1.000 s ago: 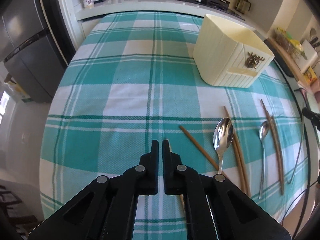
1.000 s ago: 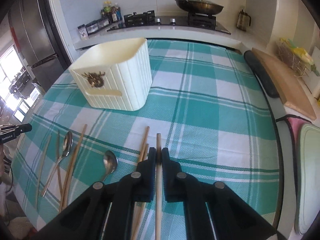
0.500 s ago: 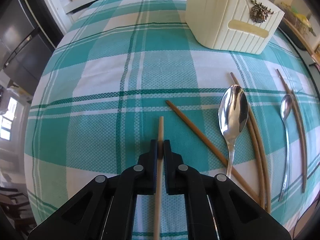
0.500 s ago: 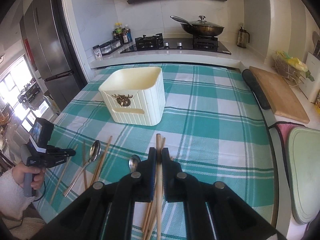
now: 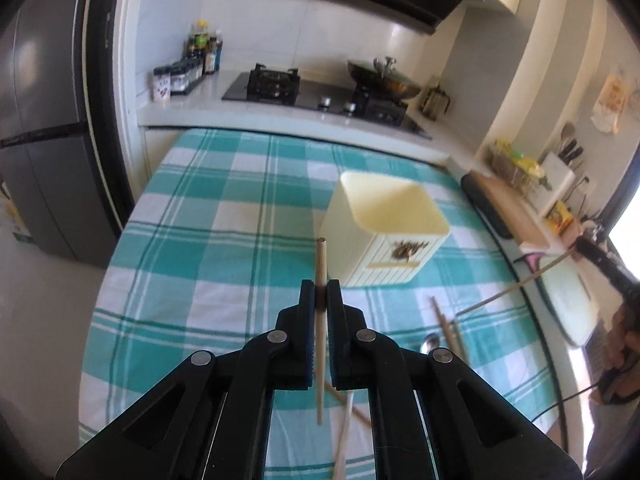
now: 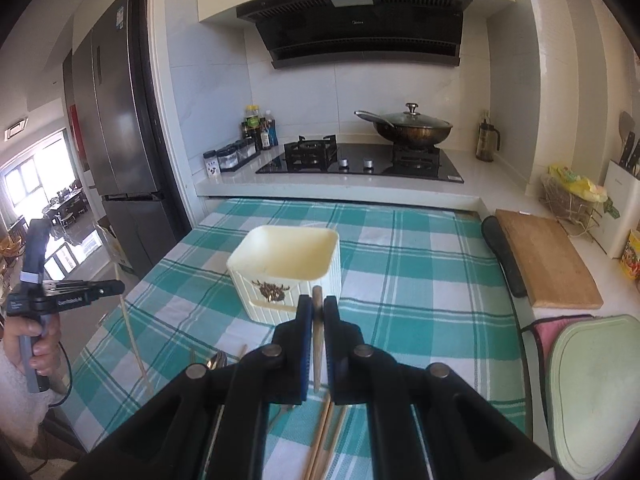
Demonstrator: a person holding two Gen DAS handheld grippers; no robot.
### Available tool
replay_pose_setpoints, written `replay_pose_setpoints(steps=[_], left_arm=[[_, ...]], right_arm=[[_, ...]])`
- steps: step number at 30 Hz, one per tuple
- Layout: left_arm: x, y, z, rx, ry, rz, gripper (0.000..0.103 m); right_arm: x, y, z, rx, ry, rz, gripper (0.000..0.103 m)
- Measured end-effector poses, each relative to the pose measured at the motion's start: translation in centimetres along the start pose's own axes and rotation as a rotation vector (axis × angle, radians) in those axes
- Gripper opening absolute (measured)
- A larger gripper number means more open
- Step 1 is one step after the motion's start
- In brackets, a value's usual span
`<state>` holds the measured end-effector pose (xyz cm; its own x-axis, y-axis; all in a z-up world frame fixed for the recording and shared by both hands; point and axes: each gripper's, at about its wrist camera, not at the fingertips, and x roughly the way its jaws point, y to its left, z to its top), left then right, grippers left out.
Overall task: Organize utensils
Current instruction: 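Lift both held chopsticks up over the cream utensil holder, then open both tools to drop the chopsticks into the holder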
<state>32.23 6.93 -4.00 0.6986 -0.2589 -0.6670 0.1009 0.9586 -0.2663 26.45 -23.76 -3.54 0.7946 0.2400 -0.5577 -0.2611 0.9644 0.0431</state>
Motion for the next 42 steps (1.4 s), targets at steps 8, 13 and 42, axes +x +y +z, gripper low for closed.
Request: replay_pose_setpoints(steps=[8,13,42], left_arm=[[-4.2,-3.1,12.3,0.013,-0.242,-0.052,0.003],[-2.0,-7.3,16.1,0.033,-0.354,-0.058,0.003],[14.5,-5.0,9.2,0.025,0.011,-0.012,0.056]], right_arm=[[2.1,0.5,9.4,-0.031,-0.100,-0.026,0.006],[2.8,1.6,14.7,-0.043,-0.216,-0.020,0.006],[19.2,1.3,8.8,0.008,0.109,-0.049,0.046]])
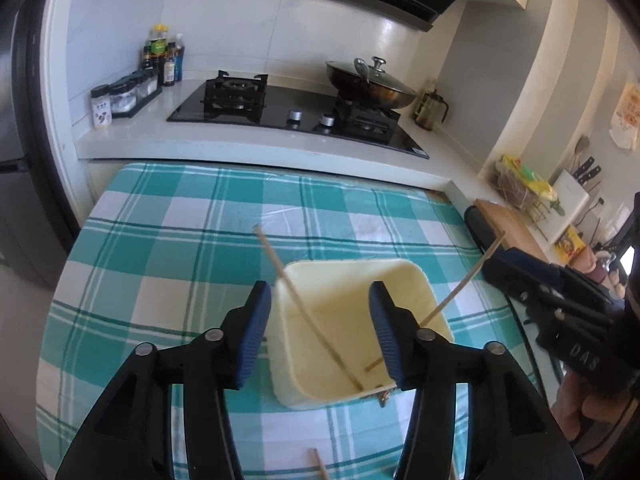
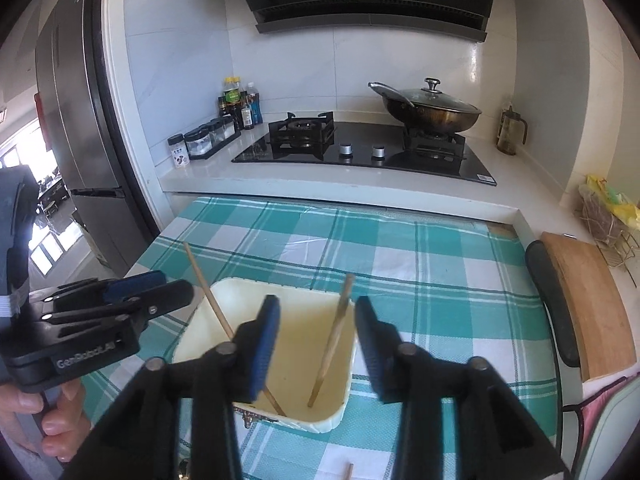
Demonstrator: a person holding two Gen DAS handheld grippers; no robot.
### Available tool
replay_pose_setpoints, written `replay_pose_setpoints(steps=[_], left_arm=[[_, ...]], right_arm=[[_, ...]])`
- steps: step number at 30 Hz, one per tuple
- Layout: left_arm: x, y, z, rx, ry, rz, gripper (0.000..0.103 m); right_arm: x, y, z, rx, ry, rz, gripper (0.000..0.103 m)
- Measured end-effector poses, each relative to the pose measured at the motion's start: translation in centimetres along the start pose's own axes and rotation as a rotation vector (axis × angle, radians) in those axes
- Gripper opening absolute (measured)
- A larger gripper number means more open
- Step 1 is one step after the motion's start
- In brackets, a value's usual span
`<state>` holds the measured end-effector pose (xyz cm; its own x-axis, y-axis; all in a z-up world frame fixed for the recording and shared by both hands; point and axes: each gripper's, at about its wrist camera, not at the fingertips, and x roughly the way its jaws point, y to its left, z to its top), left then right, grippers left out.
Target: Organize utensils
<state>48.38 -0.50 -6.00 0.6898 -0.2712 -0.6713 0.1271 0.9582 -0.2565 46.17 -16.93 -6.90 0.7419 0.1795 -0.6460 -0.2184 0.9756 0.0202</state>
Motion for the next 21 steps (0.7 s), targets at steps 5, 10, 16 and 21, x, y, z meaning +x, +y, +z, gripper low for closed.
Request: replay_pose_setpoints(steps=[5,10,16,21], left_arm=[[-5.7,5.7,-4.0,0.022,0.017,0.087,0.070],[-9.9,10.9,-11.7,0.007,0.058,0.203,0.073],[-12.5,11.9,-19.6,-0.038,0.072,0.266,0.079],[-11.3,10.0,-24.0,-0.078,0.058,0.276,0.088]], right_arm=[[-3.3,-1.9,-1.6,0.015,-0.019,0.002,0.046],[-8.4,-4.2,-8.8,0.019,-0.050,-0.065,0.047],[-12.3,-5.1,-17.9,0.059,-0.058,-0.114,0.047],[-14.6,-5.2,-21.1,0.129,-0.061,-0.090,0.048]])
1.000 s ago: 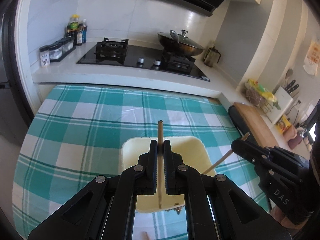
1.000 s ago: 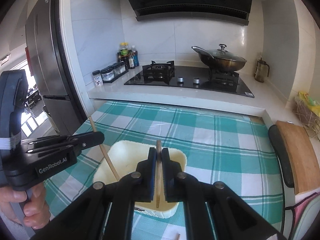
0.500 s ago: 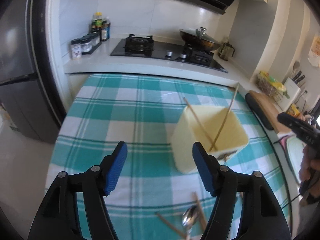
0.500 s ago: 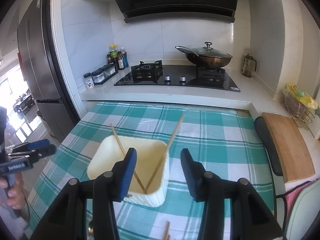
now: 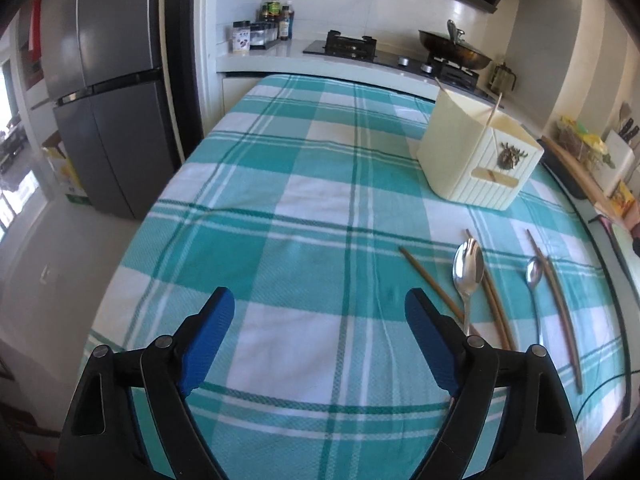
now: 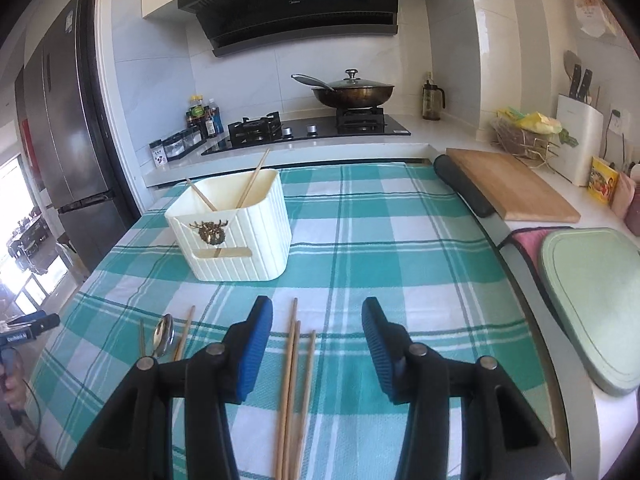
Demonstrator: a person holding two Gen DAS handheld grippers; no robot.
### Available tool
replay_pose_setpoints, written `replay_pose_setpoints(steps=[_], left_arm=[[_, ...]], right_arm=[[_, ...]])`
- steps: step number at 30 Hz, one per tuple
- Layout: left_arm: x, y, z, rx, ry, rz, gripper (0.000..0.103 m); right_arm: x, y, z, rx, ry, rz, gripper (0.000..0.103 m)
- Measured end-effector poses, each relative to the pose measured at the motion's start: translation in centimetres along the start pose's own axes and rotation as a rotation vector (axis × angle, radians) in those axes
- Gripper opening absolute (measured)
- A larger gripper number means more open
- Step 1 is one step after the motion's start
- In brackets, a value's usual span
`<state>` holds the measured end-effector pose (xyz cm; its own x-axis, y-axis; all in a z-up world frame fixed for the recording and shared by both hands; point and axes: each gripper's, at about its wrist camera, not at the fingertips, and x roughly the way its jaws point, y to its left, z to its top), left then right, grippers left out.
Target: Organize utensils
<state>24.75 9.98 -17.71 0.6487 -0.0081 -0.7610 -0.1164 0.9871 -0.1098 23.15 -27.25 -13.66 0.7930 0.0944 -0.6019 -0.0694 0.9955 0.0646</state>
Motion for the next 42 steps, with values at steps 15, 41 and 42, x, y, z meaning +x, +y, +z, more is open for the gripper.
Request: replay_pose_setpoints(steps=[15,41,42], left_arm=[[5.7,-2.3,-3.3,0.051,0.064,0.019,0.088],[6.7,-1.9,-3.8,0.034,0.094,0.065,0.099],[6.8,-1.8,-3.8,0.033,0.095,0.068,0.099]], right_arm=[[-13.8,-5.2,-2.9,-0.254,0.017,-0.614,0.054],[-1.1,-0.6,-11.7,0.023,0.245,-0.054,0.028],[-0.4,-0.5,-11.8,0.029,0.252,-0.039,0.027]])
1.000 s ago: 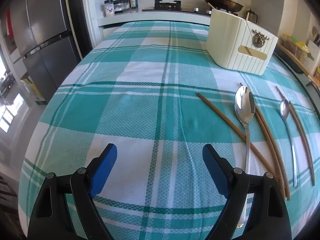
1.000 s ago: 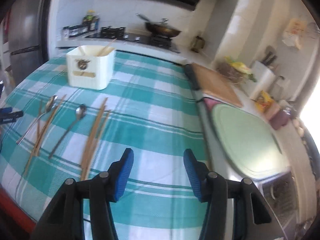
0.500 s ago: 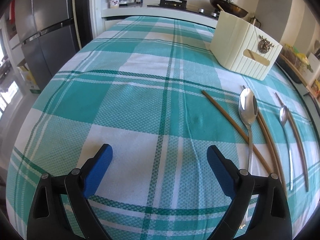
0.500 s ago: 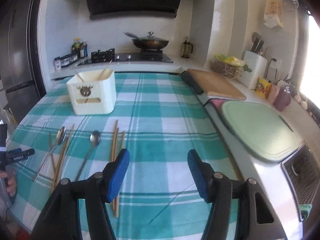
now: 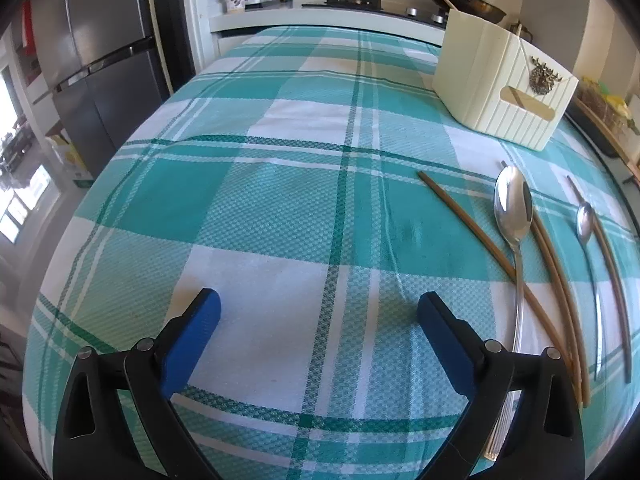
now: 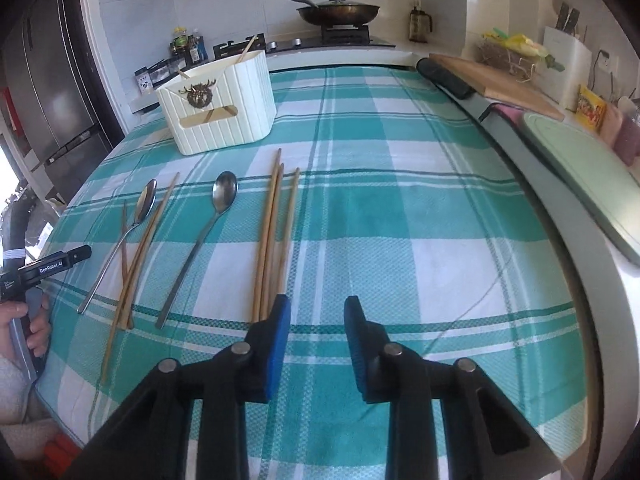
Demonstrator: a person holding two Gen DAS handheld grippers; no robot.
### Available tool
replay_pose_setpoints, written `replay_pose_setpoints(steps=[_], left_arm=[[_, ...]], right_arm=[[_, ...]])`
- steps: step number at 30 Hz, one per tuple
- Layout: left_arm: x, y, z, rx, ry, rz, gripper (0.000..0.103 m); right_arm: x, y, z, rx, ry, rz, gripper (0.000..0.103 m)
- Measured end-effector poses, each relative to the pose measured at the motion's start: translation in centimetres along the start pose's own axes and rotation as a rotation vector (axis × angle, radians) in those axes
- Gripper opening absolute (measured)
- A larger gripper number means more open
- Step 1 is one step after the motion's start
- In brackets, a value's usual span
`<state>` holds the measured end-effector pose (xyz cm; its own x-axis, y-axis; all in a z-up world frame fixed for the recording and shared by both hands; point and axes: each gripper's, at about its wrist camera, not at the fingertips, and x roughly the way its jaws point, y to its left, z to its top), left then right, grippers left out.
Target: Organize utensils
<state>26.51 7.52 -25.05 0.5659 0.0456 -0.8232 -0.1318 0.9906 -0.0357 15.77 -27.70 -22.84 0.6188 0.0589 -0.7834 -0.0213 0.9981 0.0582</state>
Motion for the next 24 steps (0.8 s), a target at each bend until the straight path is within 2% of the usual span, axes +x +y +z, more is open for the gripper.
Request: replay_pose_setpoints(steps=[4,10,13,16,24], left_arm=[[0.1,-0.1,0.0,0.005,0.003,0.010,0.100],[0.1,-0.2,0.0,0.012,0.006,0.005,0.100],[0.0,-0.4,-0.1,0.028,0.007,-0.010,0.100],[-0.4,-0.8,-0.6,0.065,0.016,-0.015,0.100],[-1.9,-3.3,-2.6,0.201,0.044,-0.057,0.100]], right_arm=[[2.5,0.5,1.0,-0.010,0.022,0.045,0.024],[6.1,0.9,2.2,-0.032,0.053,0.050,0.024],[6.4,0.5,2.5,-0.023,0.045,0.058,0.024],[6.7,-0.2,2.5,-0.011,0.048,0.054,0.021],[6.7,0.7,2.0,-0.046,0.005,0.014,0.024]])
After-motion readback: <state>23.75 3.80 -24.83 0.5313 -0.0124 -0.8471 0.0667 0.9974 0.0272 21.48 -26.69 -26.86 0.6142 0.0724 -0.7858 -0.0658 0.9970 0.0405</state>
